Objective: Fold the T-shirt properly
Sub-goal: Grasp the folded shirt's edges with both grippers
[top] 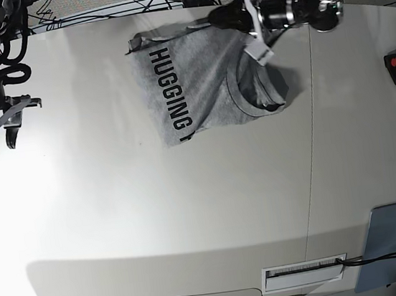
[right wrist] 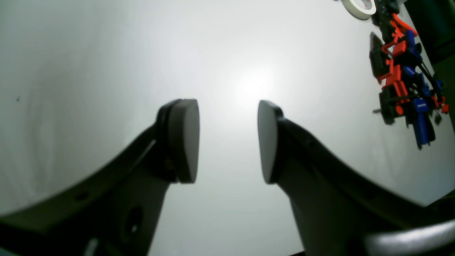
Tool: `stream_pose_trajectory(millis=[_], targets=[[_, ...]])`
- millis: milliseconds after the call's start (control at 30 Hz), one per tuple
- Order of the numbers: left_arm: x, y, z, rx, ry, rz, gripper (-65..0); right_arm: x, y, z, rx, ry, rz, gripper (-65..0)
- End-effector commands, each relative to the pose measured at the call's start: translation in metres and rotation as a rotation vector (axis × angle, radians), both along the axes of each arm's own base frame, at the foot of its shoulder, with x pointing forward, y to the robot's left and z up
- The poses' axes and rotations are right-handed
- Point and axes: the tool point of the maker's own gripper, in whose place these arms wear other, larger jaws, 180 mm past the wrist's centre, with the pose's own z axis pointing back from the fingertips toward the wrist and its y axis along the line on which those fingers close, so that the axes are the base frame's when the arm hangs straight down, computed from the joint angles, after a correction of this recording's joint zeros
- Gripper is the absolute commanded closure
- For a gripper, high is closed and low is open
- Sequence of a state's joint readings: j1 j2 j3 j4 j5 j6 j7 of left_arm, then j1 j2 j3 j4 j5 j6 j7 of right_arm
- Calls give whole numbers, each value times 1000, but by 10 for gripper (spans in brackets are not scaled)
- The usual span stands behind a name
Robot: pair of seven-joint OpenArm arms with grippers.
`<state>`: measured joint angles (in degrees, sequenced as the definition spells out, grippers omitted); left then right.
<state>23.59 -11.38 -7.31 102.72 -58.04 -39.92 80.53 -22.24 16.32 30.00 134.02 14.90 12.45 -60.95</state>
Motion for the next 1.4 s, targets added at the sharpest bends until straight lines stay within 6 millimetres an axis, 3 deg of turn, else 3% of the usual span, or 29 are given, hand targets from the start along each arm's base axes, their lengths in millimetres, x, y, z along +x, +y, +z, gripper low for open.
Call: stream_pose_trajectory(millis=[0,67,167,433,567,667,833,1000,1167,1367], targets=[[0,2,0,24,-18,-25,-34,4,-1,13,-30,-39,11,-264],[-3,12,-14,124,-33,-63,-34,4,-1,13,-33,-38,12,-264],[11,35,-30,273,-114,-58,-34,5,-3,16,-53,-34,20,-264],[86,79,-28,481,-350,113,-34,9,-5,24,-87,-42,47,-264],[119,84,-17,497,-469,153,-34,16,15,21,-14,-68,121,-254],[132,83,-12,482,-504,172,-34,26,45,16,16,-82,228,-185],[135,83,-12,483,-506,174,-34,56,88,-14,96,-71,361,0],[135,83,-12,482,-506,174,-34,90,110,-71,135,38,418,0],[135,80,-11,468,-507,180,-34,110,145,-123,178,171,502,0],[138,84,-11,481,-498,215,-34,129,194,-132,156,175,627,0]])
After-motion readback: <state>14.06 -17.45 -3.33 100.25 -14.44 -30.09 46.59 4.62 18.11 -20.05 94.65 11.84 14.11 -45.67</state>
